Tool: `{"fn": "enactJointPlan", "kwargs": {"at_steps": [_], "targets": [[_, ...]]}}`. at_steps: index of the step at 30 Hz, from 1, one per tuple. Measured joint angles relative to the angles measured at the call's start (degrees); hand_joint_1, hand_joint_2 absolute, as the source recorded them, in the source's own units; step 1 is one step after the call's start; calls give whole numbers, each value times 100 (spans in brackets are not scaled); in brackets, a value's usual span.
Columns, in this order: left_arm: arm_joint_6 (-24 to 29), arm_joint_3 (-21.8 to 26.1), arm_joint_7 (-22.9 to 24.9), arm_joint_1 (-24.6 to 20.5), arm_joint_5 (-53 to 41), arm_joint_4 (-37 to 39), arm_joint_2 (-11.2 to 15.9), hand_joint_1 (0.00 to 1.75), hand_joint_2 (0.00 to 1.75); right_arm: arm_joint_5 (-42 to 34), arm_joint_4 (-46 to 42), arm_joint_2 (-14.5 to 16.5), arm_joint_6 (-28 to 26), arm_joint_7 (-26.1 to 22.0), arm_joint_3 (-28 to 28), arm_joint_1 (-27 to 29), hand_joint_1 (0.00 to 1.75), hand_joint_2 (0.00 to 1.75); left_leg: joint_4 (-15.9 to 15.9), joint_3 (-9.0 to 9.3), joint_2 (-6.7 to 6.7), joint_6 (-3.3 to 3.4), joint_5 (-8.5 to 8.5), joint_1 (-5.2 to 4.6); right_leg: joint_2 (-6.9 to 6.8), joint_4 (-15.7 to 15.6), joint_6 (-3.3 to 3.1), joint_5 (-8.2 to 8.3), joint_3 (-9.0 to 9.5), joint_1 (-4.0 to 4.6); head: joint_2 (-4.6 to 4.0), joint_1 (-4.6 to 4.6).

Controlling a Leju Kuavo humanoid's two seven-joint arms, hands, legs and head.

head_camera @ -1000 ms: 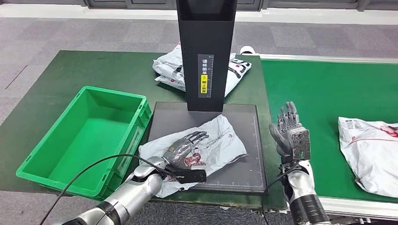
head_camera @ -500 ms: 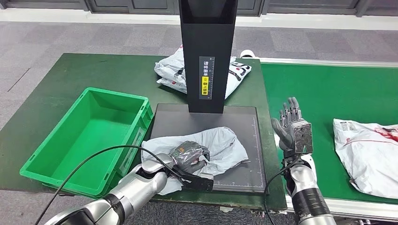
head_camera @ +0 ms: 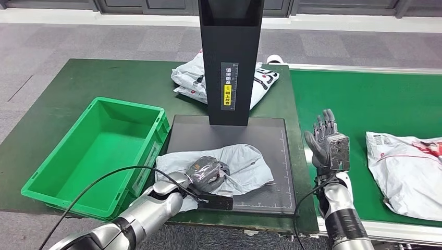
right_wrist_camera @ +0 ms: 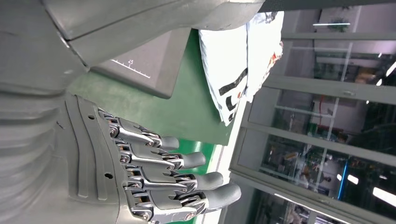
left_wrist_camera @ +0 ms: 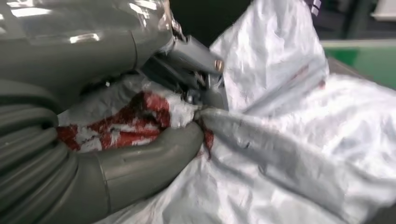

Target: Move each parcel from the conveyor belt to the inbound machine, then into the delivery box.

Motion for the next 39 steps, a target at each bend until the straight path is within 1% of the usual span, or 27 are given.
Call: {"fn": "enactJointPlan", "kwargs": {"at_steps": [3,5,9,14,15,17,19,21,22,25,28,29,30,31,33,35,37,39], "targets": [[895,292,300,-10,-23,-264,74,175,175,5,28,0,24,14,-2,0,0,175,1,-28,2,-5,14,1,7,3,-7,13,-34,1,1,-1],[1286,481,498,-66,-136,-504,134,175,175,33,67,1,17,14,-2,-9,0,175,1,-45,-2,-5,22,2,3,5,-8,16,-48,2,0,-1],[1354,705,649,-128,-273,-871,212,175,175,55,143,9,-13,5,-2,-32,0,175,1,-53,-5,-4,21,2,2,7,-8,15,-54,2,0,-1],[1369,806,677,-119,-325,-1062,253,175,175,55,187,10,-20,3,-2,-42,0,175,1,-73,-5,-3,20,1,2,6,-8,15,-72,0,0,-1],[1443,836,773,-102,-439,-1121,265,175,175,59,193,11,-12,7,-2,-46,0,175,1,-76,-5,-3,20,1,2,6,-8,15,-76,0,-1,0],[1841,1019,1320,-35,-1158,-1448,319,175,175,81,221,15,25,20,-2,-61,0,175,2,-85,0,-4,21,1,5,7,-8,19,-86,2,-1,0],[2314,1385,2106,-58,-2515,-1923,438,175,175,109,290,20,59,46,-2,-90,0,175,2,-94,4,-7,24,4,7,7,-8,23,-96,5,0,1],[2493,1766,2593,-173,-3596,-2312,636,175,175,138,372,25,56,88,-2,-121,0,175,1,-93,8,-11,26,5,12,8,-9,24,-99,6,0,0],[2513,1936,2704,-205,-3816,-2475,746,175,175,151,402,27,45,104,-2,-131,0,175,0,-91,10,-12,26,5,16,9,-10,24,-100,7,-1,-2],[2515,2449,2744,-156,-3782,-2867,1057,175,175,168,437,24,16,123,-2,-130,0,175,-1,-89,21,-20,28,5,29,10,-15,26,-105,15,-1,-2],[2515,2960,2661,54,-3738,-3262,1283,175,175,170,437,7,7,156,-4,-109,0,175,-3,-89,24,-24,29,7,36,11,-20,24,-108,18,-1,-1],[2515,3090,2774,130,-3789,-3377,1367,175,175,167,435,1,0,179,-9,-103,0,175,-4,-90,24,-24,29,8,37,11,-21,23,-110,18,0,1],[2515,3146,3055,187,-3845,-3449,1476,175,175,162,429,-2,-7,202,-16,-94,0,175,-4,-90,25,-25,28,9,37,12,-22,22,-112,17,1,1],[2514,3137,3470,220,-3901,-3473,1636,175,175,158,414,-4,-11,227,-33,-79,0,175,-4,-91,26,-26,27,10,39,12,-22,22,-114,16,1,1],[2514,2948,4370,224,-3934,-3366,1969,175,175,162,355,-4,-7,273,-90,-23,0,175,-4,-91,29,-28,26,10,43,12,-22,22,-117,15,1,-1],[2514,2726,5011,219,-3938,-3195,2265,175,175,185,273,-4,9,317,-164,56,0,175,-4,-92,27,-28,26,10,42,12,-22,22,-118,15,0,0],[2514,2490,5420,221,-3943,-3015,2519,175,175,211,181,-4,39,337,-232,135,0,175,-4,-94,23,-28,26,10,37,12,-22,22,-117,14,0,1],[2513,2298,5588,225,-3945,-2836,2699,175,175,228,102,-2,61,346,-280,197,0,175,-4,-95,24,-28,26,10,38,11,-22,22,-117,12,-1,0]]}}
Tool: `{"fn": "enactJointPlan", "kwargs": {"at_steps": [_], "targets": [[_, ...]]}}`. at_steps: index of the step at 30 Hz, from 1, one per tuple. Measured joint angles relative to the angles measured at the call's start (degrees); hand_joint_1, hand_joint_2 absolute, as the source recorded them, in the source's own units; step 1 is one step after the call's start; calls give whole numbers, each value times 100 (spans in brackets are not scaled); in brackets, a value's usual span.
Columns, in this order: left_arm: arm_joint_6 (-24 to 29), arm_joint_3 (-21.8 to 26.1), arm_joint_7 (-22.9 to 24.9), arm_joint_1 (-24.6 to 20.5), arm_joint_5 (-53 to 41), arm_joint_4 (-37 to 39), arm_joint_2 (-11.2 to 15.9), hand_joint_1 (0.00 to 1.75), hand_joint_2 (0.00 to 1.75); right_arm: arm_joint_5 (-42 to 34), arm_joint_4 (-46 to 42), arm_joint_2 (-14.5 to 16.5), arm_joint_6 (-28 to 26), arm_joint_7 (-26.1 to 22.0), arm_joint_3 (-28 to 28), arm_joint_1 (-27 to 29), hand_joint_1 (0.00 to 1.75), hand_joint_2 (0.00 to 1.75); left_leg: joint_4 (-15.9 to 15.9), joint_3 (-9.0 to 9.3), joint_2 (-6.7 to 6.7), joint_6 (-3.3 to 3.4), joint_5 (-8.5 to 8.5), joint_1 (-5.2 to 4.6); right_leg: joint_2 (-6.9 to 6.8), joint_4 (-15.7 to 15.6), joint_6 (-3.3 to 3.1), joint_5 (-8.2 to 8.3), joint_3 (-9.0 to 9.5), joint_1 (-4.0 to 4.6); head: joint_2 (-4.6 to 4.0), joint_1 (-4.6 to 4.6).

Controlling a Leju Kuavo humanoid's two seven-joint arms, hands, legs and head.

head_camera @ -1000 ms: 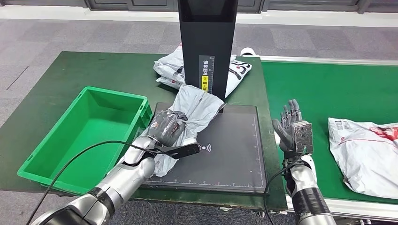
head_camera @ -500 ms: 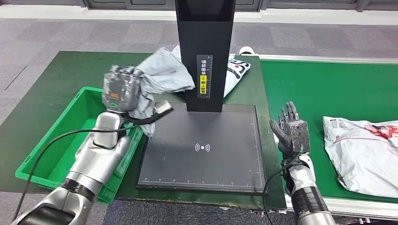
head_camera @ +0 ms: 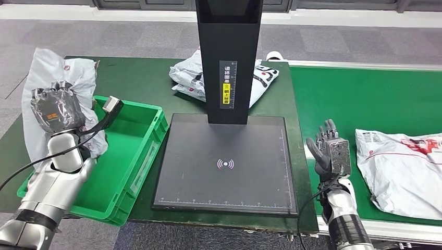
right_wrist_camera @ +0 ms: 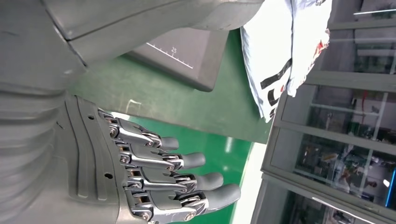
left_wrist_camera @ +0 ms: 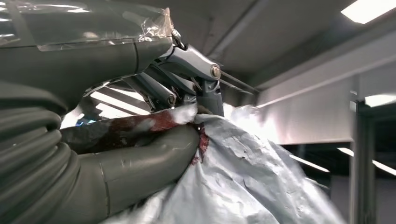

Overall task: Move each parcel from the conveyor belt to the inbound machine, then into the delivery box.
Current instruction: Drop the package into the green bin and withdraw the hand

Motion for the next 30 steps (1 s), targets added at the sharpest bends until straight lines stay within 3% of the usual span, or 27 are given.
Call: {"fn": "enactJointPlan", "kwargs": {"at_steps": [7,30], "targets": [[1,-357,84,-141,-1,667,242,175,175,32,-202,4,9,46,-83,128,0,175,2,-1,5,0,0,-2,7,-1,1,1,-3,-4,1,-1],[-50,-682,102,-356,-3,1322,301,175,175,38,-321,4,15,56,-141,190,0,175,2,-1,6,0,-1,-2,9,-1,1,1,-6,0,1,0]]}}
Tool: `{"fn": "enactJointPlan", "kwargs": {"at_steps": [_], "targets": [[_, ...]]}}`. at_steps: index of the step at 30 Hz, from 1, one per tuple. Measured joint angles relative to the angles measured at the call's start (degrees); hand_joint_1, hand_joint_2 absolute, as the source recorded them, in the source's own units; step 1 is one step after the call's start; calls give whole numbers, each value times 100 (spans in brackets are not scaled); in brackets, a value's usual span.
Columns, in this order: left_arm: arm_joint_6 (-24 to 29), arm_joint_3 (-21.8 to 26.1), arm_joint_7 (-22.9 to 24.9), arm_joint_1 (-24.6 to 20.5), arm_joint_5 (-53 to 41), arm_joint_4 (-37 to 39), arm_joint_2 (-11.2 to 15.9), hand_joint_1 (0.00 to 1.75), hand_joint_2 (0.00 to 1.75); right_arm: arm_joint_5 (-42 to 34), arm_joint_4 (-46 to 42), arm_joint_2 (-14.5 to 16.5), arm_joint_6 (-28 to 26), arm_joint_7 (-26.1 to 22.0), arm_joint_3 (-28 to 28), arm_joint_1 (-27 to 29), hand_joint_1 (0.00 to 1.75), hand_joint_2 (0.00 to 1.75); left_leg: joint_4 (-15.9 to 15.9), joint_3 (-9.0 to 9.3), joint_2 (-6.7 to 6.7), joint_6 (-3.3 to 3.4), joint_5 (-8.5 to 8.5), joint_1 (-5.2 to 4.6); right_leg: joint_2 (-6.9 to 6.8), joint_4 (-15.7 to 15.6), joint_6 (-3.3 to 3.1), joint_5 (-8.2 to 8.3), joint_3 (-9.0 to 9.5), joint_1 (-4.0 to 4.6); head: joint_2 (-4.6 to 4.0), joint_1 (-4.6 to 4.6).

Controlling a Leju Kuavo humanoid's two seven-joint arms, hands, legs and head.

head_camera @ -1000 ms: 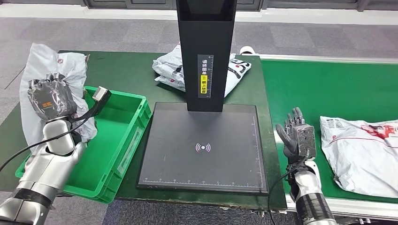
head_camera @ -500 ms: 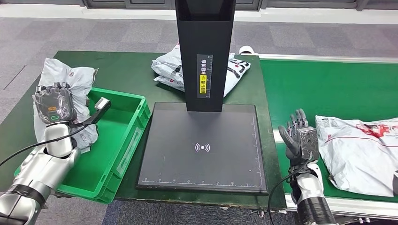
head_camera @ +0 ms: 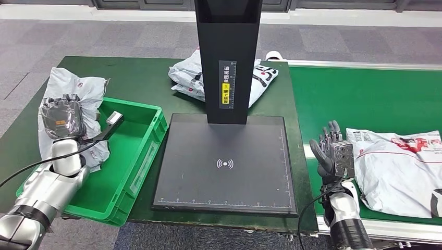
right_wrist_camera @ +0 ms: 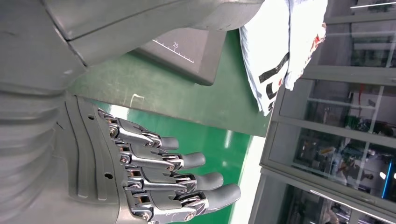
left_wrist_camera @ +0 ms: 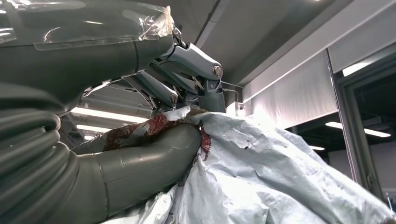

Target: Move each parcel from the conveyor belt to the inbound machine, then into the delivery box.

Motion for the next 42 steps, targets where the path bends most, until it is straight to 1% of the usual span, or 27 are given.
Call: {"fn": "enactJointPlan", "kwargs": {"at_steps": [2,4,6,9,12,13,15,16,17,18,19,23,26,28,30,32,34,36,42], "targets": [[-152,-75,-77,-110,0,157,-7,175,175,1,-21,0,17,9,-8,11,0,175,0,0,0,0,0,0,0,0,0,0,0,0,0,0],[-493,-103,-322,-239,1,350,-33,87,175,4,-43,0,52,14,-44,21,0,175,0,0,0,0,0,0,0,0,0,0,0,0,0,0],[-992,-105,-812,-382,31,589,-99,0,175,20,-54,-1,98,10,-102,25,0,175,0,1,0,0,0,0,0,0,0,1,0,-1,0,0],[-1643,-35,-1972,-547,307,943,-276,0,175,65,-58,-2,173,-12,-199,25,0,175,1,0,-3,1,1,0,-4,0,1,2,2,-2,-2,-1],[-1893,260,-3003,-608,1049,1162,-514,0,175,142,-58,-1,219,-34,-277,28,0,175,2,-1,-3,1,1,-1,-3,0,2,4,1,-4,0,0],[-1883,448,-3402,-622,1511,1195,-600,0,175,175,-57,-2,219,-18,-293,33,0,175,3,-1,-3,1,1,-1,-1,0,2,4,0,-3,1,-1],[-1841,1021,-4400,-675,2938,1205,-788,0,175,216,-55,-13,214,22,-305,48,0,175,4,-5,-3,1,1,0,1,0,2,5,-3,-3,1,1],[-1832,1319,-4806,-721,3688,1194,-872,0,175,210,-51,-19,211,28,-305,53,0,175,5,-7,-3,1,0,0,1,0,2,5,-4,-3,0,0],[-1844,1576,-5023,-784,4332,1185,-940,0,175,187,-45,-23,210,15,-305,56,0,175,5,-8,-2,1,0,-1,1,0,3,5,-4,-3,0,1],[-1858,1739,-5057,-850,4699,1183,-983,0,175,157,-36,-26,212,-1,-305,57,0,175,5,-7,0,1,-1,-1,1,0,3,5,-4,-3,0,0],[-1870,1840,-4989,-912,4819,1190,-1007,0,175,129,-25,-32,221,-15,-305,59,0,175,5,-7,1,1,-1,-1,2,0,3,5,-5,-3,0,-1],[-1873,1951,-4784,-1018,4382,1246,-1027,0,175,73,28,-70,282,-41,-305,49,0,175,4,-8,-1,0,1,-2,1,0,2,5,-5,0,0,0],[-1776,1954,-4782,-1022,4366,1274,-1034,0,175,69,66,-72,284,-59,-305,22,0,175,4,-7,1,-2,2,-2,2,0,-2,8,-6,1,0,-1],[-1666,1976,-4897,-1022,4546,1265,-1042,0,175,74,72,-72,265,-48,-305,12,0,175,4,-7,2,-2,2,-2,3,0,-2,8,-6,1,-1,0],[-1596,2053,-5161,-1015,4940,1202,-1061,0,175,75,74,-72,247,-33,-305,6,0,175,4,-8,2,-2,2,-2,3,0,-2,8,-6,1,0,0],[-1680,2167,-5513,-993,5497,1077,-1104,0,175,71,86,-72,212,-36,-305,1,0,175,4,-8,1,-2,2,-2,3,0,-2,8,-6,0,1,-1],[-1814,2254,-5757,-954,5901,944,-1157,0,175,67,110,-73,181,-58,-305,-7,0,175,4,-9,0,-2,2,-2,2,0,-2,8,-6,-1,-1,0],[-1859,2295,-5833,-918,6029,864,-1191,0,175,67,128,-74,174,-76,-305,-12,0,175,4,-10,0,-2,1,-2,2,0,-2,8,-6,-2,-1,0],[-1866,2311,-5846,-902,6048,836,-1204,0,175,67,133,-74,174,-82,-305,-13,0,175,4,-10,0,-2,1,-2,2,0,-2,8,-6,-2,1,-1]]}}
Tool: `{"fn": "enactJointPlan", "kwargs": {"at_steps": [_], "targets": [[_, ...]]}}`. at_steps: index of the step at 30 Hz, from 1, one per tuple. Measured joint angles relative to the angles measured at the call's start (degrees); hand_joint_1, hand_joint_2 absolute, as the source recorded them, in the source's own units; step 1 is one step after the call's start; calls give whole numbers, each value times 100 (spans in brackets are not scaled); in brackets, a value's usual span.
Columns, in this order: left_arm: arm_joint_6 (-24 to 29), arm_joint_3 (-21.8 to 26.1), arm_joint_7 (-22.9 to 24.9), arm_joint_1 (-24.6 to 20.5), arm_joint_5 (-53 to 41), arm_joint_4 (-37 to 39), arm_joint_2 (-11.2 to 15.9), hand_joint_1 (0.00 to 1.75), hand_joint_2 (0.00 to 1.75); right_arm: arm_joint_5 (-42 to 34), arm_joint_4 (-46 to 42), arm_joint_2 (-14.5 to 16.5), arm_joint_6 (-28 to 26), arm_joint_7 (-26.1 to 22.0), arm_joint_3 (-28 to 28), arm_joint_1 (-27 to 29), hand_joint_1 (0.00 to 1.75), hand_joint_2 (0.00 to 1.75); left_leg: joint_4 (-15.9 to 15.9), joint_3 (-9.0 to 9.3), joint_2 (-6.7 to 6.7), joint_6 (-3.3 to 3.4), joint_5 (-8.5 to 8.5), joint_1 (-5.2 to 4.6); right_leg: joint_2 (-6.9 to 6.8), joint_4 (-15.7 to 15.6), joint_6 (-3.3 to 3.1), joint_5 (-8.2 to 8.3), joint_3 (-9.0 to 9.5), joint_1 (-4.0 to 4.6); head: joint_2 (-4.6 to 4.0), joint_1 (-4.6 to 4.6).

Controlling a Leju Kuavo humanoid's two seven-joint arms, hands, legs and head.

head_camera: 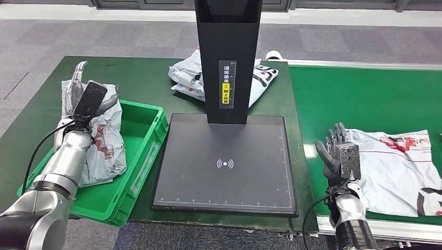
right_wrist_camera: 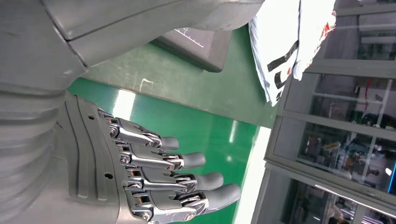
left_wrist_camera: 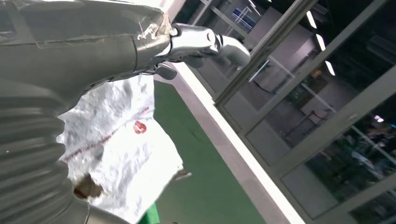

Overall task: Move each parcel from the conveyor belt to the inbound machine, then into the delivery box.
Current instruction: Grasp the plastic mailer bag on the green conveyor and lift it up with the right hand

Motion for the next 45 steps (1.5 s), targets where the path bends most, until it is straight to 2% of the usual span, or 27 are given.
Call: {"fn": "enactJointPlan", "kwargs": {"at_steps": [12,13,14,17,18,20,24,29,35,40,42,45], "targets": [[-150,129,-58,94,144,-214,-126,0,175,42,79,-4,-63,-8,0,-7,0,175,0,0,0,0,0,0,1,0,0,0,-1,2,-1,0],[-368,143,-120,98,359,-214,-155,0,175,109,82,-5,-161,-11,0,-11,0,175,0,0,0,0,0,0,1,0,0,0,-1,1,0,1],[-808,157,-212,116,728,-217,-208,0,175,207,89,-7,-306,-15,0,-25,0,175,0,1,0,0,0,-1,0,-1,0,0,-2,-2,0,1],[-2578,131,-560,316,1856,-275,-562,0,175,521,163,-19,-750,-18,0,-124,0,175,1,1,-14,4,1,-6,-15,-2,3,-1,2,-11,0,-1],[-2942,65,-663,414,2047,-295,-728,0,175,599,211,-25,-844,-19,0,-174,0,175,2,-2,-23,6,2,-7,-23,-3,5,-2,5,-12,0,0],[-3284,-162,-757,582,2399,-309,-1090,0,175,726,358,-31,-989,-33,1,-308,0,175,7,-9,-32,11,1,-9,-34,-4,12,0,7,-15,-1,3],[-3379,-702,-515,750,3156,-268,-1670,0,175,888,794,-24,-1235,-70,21,-577,0,175,16,-13,-27,24,-7,-14,-30,-5,21,6,6,-19,-1,2],[-3465,-1167,-96,800,3570,-101,-1995,0,175,1018,1139,-25,-1447,-31,59,-712,0,175,17,-13,-27,25,-8,-13,-31,-5,22,5,4,-13,-1,0],[-3323,-1761,-38,798,3418,190,-2122,0,175,1106,1380,-41,-1574,112,76,-748,0,175,16,-13,-24,24,-7,-6,-29,-4,21,5,2,-7,-2,0],[-3256,-2010,-58,796,3376,257,-2123,0,175,1184,1435,-99,-1666,203,76,-725,0,175,16,-14,-21,24,-7,-6,-29,-4,22,5,1,-10,-1,0],[-3131,-2083,-60,795,3324,266,-2123,0,175,1432,1463,-132,-1935,464,76,-722,0,175,16,-15,-22,24,-7,-7,-29,-4,22,5,1,-11,-2,0],[-2939,-2173,-59,796,3261,277,-2122,0,175,2182,1588,-267,-2523,1256,83,-725,0,175,17,-17,-28,26,-6,-8,-34,-4,22,4,2,-13,-1,0]]}}
